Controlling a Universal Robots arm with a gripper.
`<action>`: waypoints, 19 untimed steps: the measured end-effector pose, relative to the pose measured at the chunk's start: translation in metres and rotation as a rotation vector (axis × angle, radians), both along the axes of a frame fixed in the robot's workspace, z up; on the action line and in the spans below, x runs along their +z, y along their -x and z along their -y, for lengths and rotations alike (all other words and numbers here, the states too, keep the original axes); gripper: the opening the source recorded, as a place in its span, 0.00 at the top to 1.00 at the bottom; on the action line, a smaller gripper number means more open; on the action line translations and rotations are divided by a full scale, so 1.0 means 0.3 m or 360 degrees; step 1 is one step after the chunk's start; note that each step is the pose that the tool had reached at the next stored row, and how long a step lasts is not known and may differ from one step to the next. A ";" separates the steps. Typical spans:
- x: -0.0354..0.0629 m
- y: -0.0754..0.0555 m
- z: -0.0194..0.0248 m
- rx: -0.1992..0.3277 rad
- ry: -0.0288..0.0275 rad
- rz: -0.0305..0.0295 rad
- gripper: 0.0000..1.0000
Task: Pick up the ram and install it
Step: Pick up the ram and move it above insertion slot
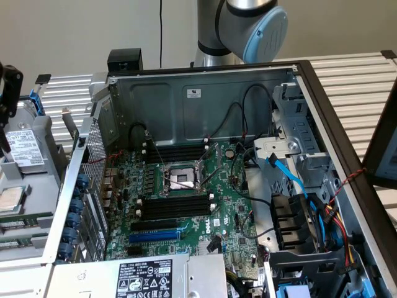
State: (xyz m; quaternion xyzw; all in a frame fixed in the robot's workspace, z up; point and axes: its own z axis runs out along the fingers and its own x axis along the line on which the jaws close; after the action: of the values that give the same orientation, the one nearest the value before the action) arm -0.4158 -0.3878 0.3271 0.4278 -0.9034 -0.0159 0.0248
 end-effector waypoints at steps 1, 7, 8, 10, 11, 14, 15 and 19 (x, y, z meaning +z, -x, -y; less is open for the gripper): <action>-0.004 0.000 0.000 0.0029 0.00000 0.00000 0.81; -0.026 0.000 0.000 0.0203 0.00001 0.00000 0.81; -0.030 0.000 0.000 0.0232 0.00001 0.00000 0.81; -0.038 0.000 0.000 0.0292 0.00000 0.00001 0.81; -0.041 0.000 0.000 0.0321 0.00001 0.00000 0.81; -0.052 0.000 0.000 0.0407 0.00002 0.00000 0.81; -0.055 0.000 0.000 0.0435 0.00000 0.00000 0.81; -0.068 0.000 0.000 0.0553 0.00000 -0.00001 0.81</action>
State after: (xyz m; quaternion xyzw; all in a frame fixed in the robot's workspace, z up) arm -0.4158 -0.3878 0.3066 0.5774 -0.8159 -0.0114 0.0272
